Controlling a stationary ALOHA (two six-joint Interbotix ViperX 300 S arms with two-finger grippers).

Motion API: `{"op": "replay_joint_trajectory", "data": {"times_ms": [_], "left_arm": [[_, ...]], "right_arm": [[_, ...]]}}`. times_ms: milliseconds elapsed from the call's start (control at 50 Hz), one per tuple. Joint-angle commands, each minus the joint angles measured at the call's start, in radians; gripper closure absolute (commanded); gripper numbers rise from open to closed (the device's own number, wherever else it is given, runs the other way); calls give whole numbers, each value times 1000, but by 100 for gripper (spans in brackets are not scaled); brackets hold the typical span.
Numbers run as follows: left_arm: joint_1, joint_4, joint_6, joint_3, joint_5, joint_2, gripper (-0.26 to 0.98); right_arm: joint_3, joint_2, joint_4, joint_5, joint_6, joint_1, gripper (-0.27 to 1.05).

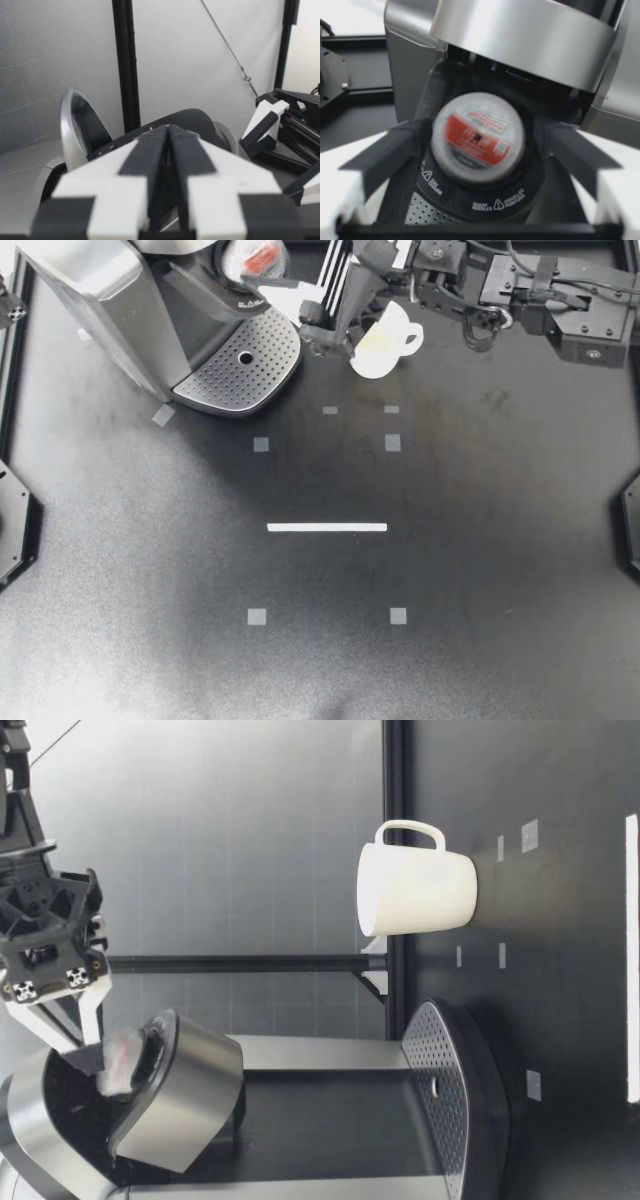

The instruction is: Place the coffee capsule inside the capsule container, then place the cup onto the center of the cup tray.

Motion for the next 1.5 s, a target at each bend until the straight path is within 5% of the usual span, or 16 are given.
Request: {"op": "replay_joint_trajectory", "data": {"times_ms": [0,240,520,720,1060,1480], "left_arm": [[2,5,-2,-12,-2,3,57],[3,5,-2,-8,37,3,57],[3,20,-5,25,334,5,57],[14,84,-21,26,445,40,57],[127,107,-91,6,319,141,57],[133,107,-101,-28,207,184,57]], "right_arm": [[-29,-14,2,-11,2,-8,-7],[-2,-55,6,-14,12,-5,-7],[137,-184,6,-92,64,34,-6],[238,-249,6,-189,112,54,-2],[341,-310,6,-342,152,52,21],[383,-345,6,-390,156,54,22]]}}
